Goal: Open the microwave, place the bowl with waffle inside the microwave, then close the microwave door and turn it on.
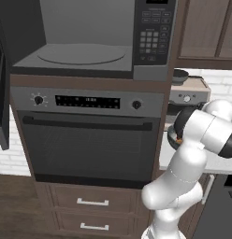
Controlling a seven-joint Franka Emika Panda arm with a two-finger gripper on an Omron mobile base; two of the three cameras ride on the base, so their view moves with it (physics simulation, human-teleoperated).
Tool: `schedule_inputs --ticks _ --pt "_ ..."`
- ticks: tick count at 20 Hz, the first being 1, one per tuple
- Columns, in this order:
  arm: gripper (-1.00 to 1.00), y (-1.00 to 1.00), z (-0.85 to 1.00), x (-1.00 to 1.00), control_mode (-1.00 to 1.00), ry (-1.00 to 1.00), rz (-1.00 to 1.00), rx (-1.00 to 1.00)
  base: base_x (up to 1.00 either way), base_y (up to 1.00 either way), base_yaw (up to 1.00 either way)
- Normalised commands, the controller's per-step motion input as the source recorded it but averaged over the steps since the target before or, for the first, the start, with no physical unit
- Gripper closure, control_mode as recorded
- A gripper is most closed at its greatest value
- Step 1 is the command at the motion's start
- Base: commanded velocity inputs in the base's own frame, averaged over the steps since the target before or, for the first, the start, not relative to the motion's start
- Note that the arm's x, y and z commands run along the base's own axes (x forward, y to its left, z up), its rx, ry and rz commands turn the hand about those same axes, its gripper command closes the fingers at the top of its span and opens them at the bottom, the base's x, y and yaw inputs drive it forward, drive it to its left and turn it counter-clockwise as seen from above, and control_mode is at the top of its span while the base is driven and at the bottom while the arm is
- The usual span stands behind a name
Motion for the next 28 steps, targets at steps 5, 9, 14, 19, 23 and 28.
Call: schedule_inputs --ticks 5,9,14,19,23,28 --pt "1.0 0.0 -0.07 -0.04 -1.0 -0.03 0.0 0.0 0.0 0.0 0.0" --pt "1.0 0.0 0.02 -0.39 -1.0 -0.17 -0.03 0.0 0.0 0.0 0.0" --pt "1.0 0.03 0.44 -0.75 -1.0 -0.23 -0.03 0.01 0.0 0.0 0.0" --pt "1.0 0.34 0.93 -0.72 -1.0 -0.13 -0.04 0.0 0.0 0.0 0.0" --pt "1.0 0.25 0.93 -0.84 -1.0 -0.08 -0.08 0.0 0.0 0.0 0.0" --pt "1.0 0.16 0.69 -0.87 -1.0 -0.03 -0.15 0.0 0.0 0.0 0.0"
